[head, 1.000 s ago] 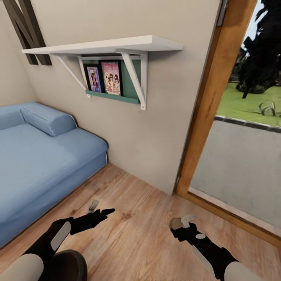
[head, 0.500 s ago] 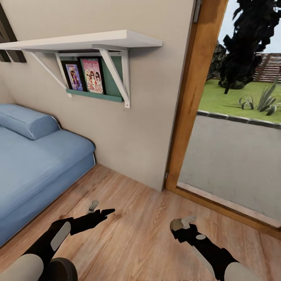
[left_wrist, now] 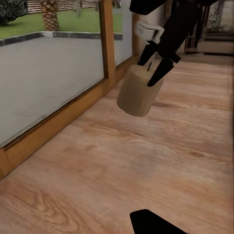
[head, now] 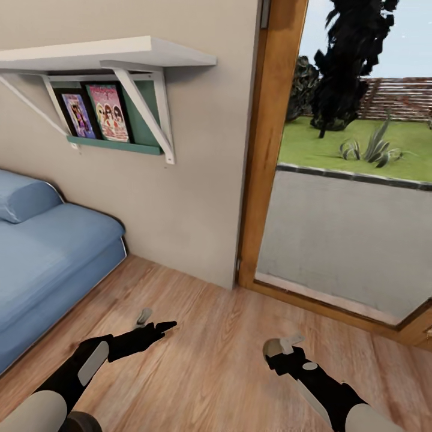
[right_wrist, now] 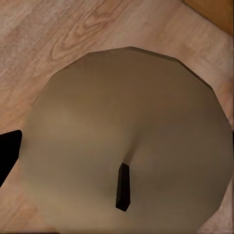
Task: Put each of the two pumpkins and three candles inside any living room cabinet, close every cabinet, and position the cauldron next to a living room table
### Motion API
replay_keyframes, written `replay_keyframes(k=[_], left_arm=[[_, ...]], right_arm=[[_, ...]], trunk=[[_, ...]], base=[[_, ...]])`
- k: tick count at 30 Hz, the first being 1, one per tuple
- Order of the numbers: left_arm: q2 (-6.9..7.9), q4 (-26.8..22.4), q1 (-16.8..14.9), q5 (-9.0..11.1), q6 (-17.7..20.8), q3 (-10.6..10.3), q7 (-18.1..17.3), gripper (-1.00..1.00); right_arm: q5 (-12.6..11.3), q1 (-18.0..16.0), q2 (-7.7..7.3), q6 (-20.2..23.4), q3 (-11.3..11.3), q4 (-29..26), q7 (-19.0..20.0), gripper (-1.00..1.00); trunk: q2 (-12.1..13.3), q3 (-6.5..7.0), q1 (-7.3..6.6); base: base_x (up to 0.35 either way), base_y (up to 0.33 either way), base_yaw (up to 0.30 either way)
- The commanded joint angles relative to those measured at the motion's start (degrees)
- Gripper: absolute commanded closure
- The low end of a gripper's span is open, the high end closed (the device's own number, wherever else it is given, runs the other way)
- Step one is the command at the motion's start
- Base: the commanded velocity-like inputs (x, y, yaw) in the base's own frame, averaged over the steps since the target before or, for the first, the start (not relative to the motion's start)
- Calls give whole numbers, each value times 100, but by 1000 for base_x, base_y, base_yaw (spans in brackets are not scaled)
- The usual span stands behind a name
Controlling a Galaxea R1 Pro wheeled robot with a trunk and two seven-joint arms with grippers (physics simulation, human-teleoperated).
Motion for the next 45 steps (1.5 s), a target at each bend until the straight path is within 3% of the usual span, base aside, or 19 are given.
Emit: replay_keyframes(k=[1, 10, 19, 34, 45], left_arm=[[0, 10, 1, 2, 1, 2, 0, -100], [-38, 167, -2, -4, -36, 9, 4, -100], [-61, 344, 0, -13, -112, 7, 16, -100], [-62, 395, -1, -14, -305, -9, 1, -100], [-70, 396, -2, -14, -305, 0, 35, -100]], right_arm=[[-8, -1, -1, -1, -1, -2, 1, 100], [-14, -1, -7, -13, -7, 100, -6, 100], [-336, 2, 3, -18, -6, 379, -13, 100], [-341, 8, -1, 10, -3, 523, -16, 100], [-314, 8, 12, -15, -12, 870, -9, 100]], trunk=[[0, -6, 0], [0, -58, 0], [0, -100, 0], [0, -198, 0], [441, -83, -242]], base=[[0, 0, -229], [0, 0, -233], [0, 0, -250], [0, 0, -213], [0, 0, -183]])
